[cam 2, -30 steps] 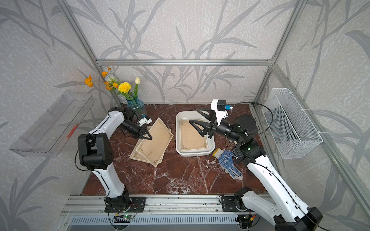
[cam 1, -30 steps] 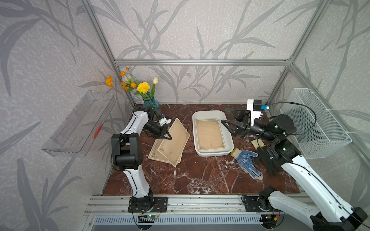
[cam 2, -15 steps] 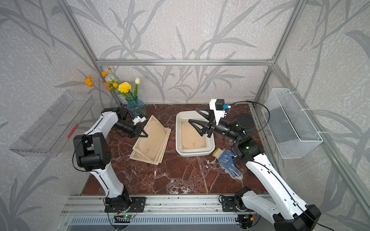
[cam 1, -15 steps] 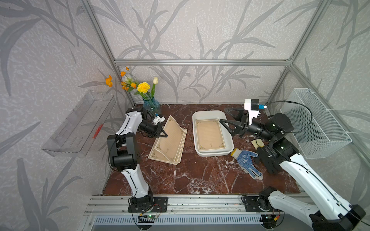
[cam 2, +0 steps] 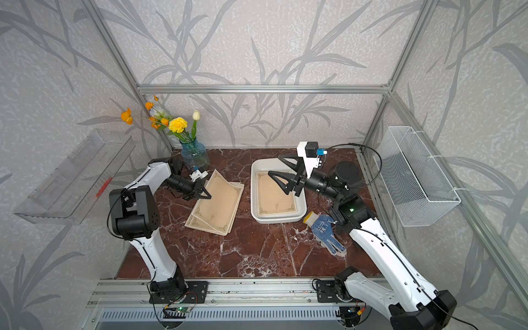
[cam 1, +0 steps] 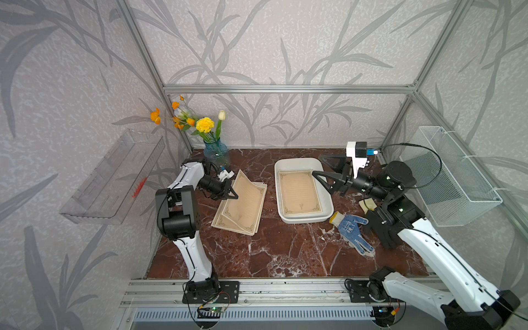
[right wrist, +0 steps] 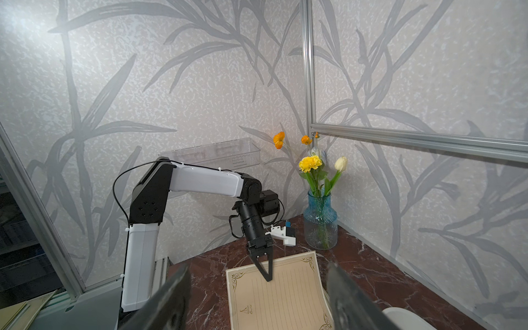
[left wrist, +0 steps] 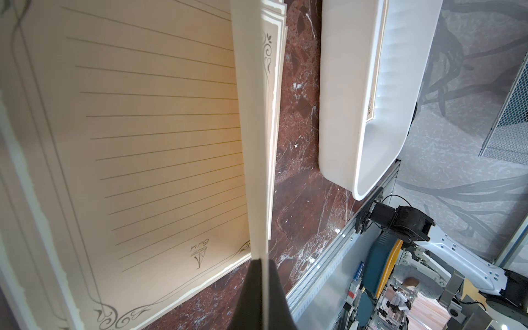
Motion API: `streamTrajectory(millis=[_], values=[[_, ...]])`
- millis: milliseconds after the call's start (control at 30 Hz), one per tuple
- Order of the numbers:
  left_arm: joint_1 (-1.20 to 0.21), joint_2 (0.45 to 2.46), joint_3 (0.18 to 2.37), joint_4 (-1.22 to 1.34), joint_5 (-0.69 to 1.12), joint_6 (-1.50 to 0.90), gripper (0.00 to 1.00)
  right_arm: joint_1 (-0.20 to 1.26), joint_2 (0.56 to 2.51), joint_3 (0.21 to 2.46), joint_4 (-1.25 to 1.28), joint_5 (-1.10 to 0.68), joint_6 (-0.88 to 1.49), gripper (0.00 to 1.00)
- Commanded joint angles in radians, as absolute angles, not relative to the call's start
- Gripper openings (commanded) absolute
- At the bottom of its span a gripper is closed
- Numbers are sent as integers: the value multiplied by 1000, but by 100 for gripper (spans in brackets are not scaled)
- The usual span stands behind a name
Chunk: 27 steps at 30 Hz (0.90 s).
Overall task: Take out the stationery paper from the storage box
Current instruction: Place the stationery paper at the center of the board.
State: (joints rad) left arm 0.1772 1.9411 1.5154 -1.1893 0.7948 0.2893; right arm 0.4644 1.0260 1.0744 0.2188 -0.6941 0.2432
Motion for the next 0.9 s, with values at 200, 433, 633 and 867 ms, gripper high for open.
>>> streamTrajectory(millis=[200,433,633,867], values=[[195,1980,1499,-1160,665,246,3,474,1025,1109,222,-704,230,74],[195,2015,1494,-1147,638,237,2,478,1020,1109,212,-707,227,74],[198,2013,1485,-1119,508,191,14,486,1013,1107,206,-692,227,74],[209,2000,1477,-1092,374,148,26,495,1012,1113,184,-674,213,75]])
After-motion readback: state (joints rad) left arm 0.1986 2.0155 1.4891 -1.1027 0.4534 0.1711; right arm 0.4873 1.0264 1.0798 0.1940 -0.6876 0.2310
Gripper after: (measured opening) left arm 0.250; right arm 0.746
